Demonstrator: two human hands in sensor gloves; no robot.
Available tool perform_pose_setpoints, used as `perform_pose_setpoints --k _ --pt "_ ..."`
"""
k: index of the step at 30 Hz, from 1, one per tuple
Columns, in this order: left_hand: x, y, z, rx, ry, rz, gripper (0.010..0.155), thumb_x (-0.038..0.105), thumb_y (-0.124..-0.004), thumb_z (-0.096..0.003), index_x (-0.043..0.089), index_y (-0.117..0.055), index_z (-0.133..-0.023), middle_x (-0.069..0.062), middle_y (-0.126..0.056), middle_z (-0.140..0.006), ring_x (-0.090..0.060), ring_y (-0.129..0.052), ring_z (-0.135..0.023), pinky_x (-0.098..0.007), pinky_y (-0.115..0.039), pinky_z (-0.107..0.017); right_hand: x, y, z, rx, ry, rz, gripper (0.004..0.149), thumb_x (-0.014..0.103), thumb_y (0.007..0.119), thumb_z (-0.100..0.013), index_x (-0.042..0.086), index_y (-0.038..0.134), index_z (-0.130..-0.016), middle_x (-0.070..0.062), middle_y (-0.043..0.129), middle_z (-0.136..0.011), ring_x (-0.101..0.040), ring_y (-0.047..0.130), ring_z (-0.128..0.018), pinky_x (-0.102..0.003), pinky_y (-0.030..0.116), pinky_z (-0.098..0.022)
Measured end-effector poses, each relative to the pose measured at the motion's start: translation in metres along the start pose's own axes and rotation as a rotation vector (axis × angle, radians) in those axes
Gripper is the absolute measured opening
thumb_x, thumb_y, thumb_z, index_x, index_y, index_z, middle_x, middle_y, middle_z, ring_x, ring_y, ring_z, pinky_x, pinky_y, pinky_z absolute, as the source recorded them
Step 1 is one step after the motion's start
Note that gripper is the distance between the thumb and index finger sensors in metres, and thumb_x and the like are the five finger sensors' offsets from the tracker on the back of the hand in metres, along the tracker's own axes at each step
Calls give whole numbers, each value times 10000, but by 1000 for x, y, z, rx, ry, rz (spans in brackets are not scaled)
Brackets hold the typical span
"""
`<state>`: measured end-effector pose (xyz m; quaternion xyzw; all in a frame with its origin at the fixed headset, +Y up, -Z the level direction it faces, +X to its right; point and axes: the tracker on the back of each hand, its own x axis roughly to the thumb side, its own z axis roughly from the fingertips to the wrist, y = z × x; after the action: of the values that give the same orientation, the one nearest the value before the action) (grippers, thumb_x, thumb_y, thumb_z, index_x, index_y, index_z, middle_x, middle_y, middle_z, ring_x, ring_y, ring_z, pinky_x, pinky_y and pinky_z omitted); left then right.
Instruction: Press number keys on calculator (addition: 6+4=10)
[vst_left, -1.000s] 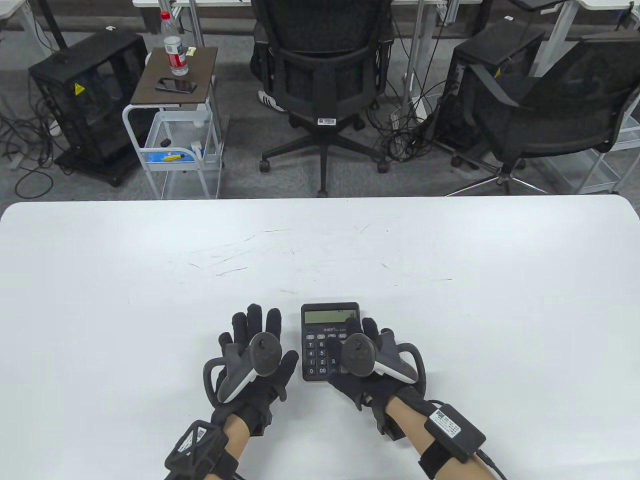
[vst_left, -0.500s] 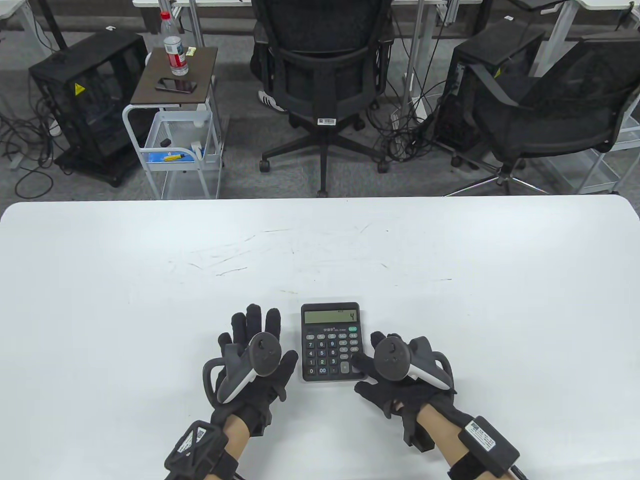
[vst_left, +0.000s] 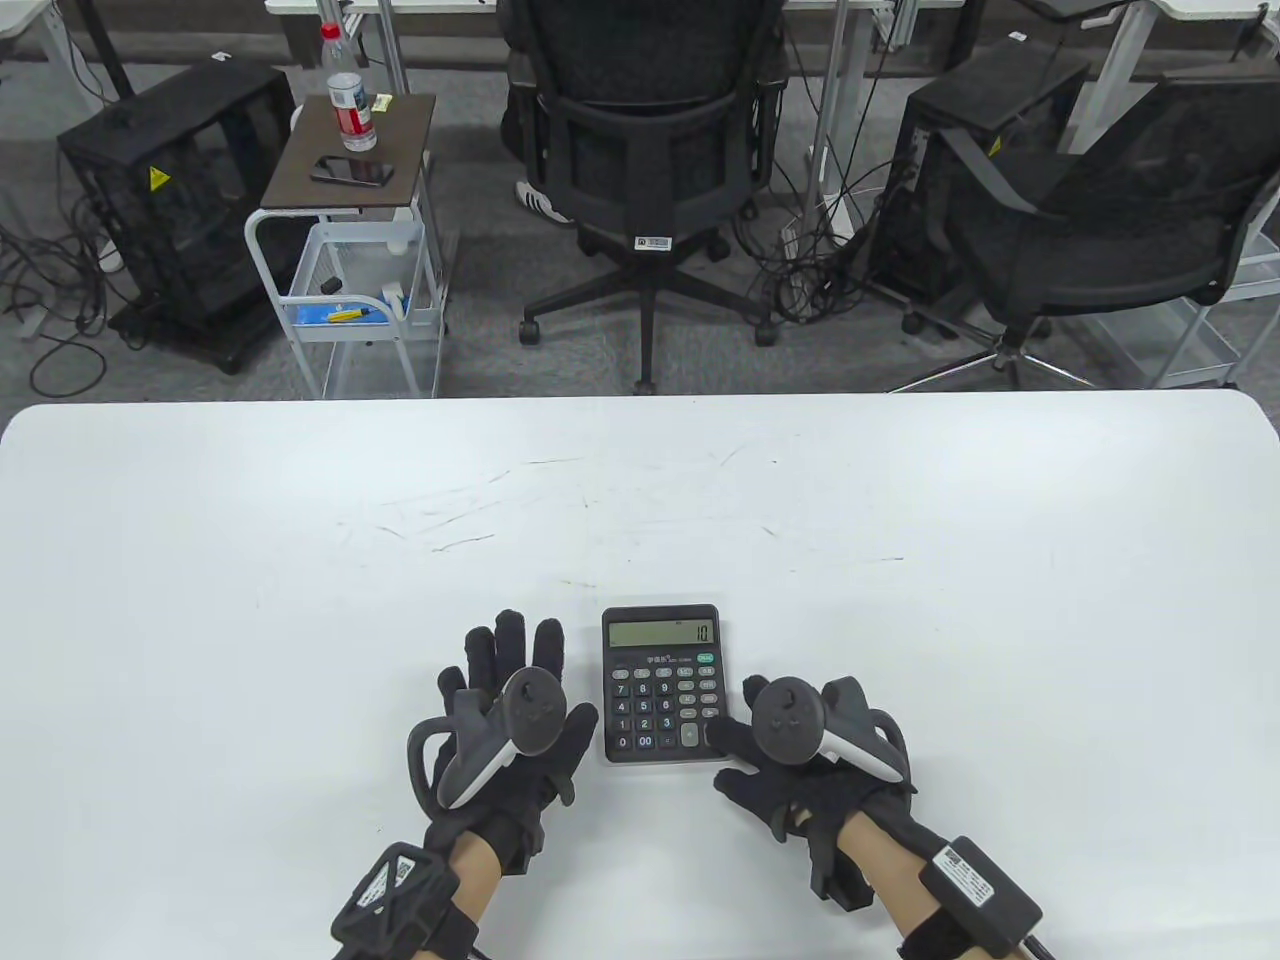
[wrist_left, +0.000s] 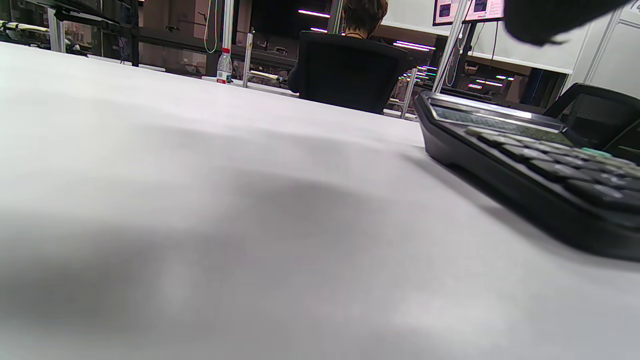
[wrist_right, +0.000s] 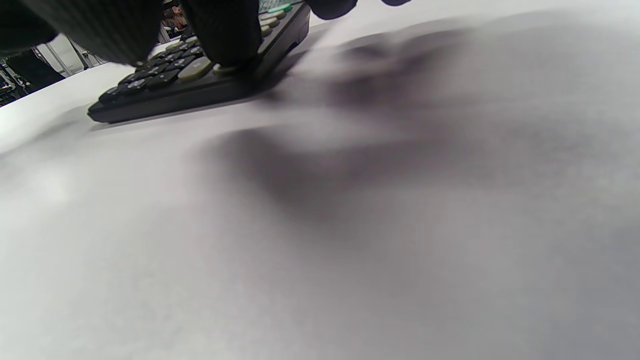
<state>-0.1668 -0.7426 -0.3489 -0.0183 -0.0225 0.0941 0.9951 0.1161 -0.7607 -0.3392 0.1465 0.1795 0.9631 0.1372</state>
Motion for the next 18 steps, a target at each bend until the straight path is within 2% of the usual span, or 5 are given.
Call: perform_pose_setpoints --k 11,14,18 --pt "2 -2 1 -4 -5 -15 848 667 -692 -433 364 -249 -1089 -4 -187 -1214 -381 -244 -1133 -688 -330 -784 -1 -1 0 -11 -6 10 641 608 710 -422 439 557 -1021 -109 312 -1195 -477 300 -1064 -683 341 -720" --pt "3 -2 1 -5 -6 -14 849 665 -692 -433 357 -251 -1090 1 -197 -1216 -369 -246 -1136 -686 -328 -785 -6 -9 -2 -62 -20 -31 698 618 704 -415 399 518 -1051 -113 330 -1195 -470 310 -1068 -657 338 -731" --pt "3 -2 0 -8 -6 -15 846 660 -691 -435 352 -253 -1090 6 -211 -1217 -360 -253 -1138 -683 -330 -787 -14 -14 -6 -174 4 -45 808 620 700 -413 311 353 -1075 -97 304 -1187 -399 271 -1070 -560 305 -743"
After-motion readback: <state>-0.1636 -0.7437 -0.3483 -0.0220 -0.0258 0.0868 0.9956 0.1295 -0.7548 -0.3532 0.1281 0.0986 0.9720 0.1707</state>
